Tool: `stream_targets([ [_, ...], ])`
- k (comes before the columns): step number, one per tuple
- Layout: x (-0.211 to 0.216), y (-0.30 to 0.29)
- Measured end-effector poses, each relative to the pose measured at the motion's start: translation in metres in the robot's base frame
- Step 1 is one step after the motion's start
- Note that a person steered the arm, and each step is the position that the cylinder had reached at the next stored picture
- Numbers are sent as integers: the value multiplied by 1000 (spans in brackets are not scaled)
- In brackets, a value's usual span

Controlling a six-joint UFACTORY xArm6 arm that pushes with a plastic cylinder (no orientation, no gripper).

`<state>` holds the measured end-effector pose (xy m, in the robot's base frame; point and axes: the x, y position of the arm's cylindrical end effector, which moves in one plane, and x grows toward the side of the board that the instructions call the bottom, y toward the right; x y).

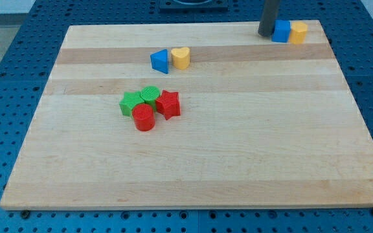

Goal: Move your arm away from the blue cube

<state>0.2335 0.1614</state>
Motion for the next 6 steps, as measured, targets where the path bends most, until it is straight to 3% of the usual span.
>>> stream_targets([
  [2, 0, -13],
  [6, 13, -243],
])
